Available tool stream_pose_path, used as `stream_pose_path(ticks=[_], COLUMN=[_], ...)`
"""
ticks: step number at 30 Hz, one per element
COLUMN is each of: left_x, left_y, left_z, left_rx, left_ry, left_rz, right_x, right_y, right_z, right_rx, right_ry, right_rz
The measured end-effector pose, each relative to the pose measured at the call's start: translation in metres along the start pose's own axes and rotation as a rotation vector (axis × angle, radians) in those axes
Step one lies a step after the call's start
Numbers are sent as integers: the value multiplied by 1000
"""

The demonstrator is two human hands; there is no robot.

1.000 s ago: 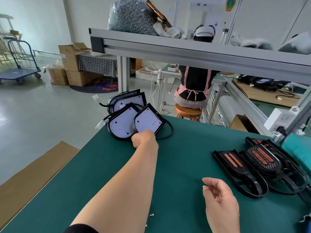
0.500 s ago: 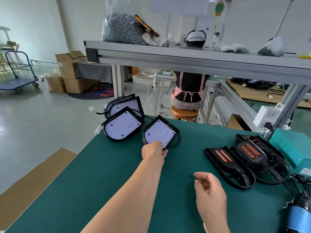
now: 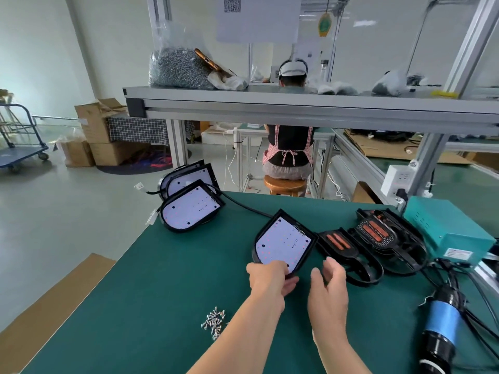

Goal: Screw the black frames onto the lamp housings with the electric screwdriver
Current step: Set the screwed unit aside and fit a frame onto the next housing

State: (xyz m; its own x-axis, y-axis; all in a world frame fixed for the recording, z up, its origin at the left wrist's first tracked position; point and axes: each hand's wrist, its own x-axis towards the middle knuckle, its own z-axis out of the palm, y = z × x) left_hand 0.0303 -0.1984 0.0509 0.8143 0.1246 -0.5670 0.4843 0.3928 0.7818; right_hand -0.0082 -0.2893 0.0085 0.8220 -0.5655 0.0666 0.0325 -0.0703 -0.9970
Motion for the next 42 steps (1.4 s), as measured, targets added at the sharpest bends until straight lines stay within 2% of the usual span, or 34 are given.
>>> stream_pose_path(ticks=[11, 18, 21, 24, 27, 30, 33, 35, 37, 40, 42], left_x=[-52, -62, -64, -63, -63, -57, -44, -35, -25, -15, -8], left_y=[-26, -30, -31, -33, -30, -22, -13, -4, 5, 19, 25], left_z=[-19, -30, -33, -34, -32, -32, -31, -27, -19, -7, -3], left_rx=[-11, 132, 252, 343, 424, 609, 872, 1074, 1199, 1358, 1371], left_ry=[-168, -250, -330, -371, -396, -300, -125, -88, -86, -107, -141], left_rz=[-100, -104, -100, -63, -28, 95, 442, 665, 808, 837, 819], right_x=[2, 0, -5, -15, -23, -27, -35, -42, -47, -54, -56], right_y=[-10, -19, -17, -19, -32, -51, -67, -77, -85, -96, -104], right_z=[-11, -27, -35, -46, -61, -76, -86, -92, -97, -104, -109], right_rx=[353, 563, 529, 460, 429, 378, 386, 382, 401, 490, 542], right_ry=[118, 139, 246, 381, 401, 360, 253, 186, 121, 37, 9], right_rz=[211, 305, 259, 136, -2, -130, -207, -222, -236, -202, -149])
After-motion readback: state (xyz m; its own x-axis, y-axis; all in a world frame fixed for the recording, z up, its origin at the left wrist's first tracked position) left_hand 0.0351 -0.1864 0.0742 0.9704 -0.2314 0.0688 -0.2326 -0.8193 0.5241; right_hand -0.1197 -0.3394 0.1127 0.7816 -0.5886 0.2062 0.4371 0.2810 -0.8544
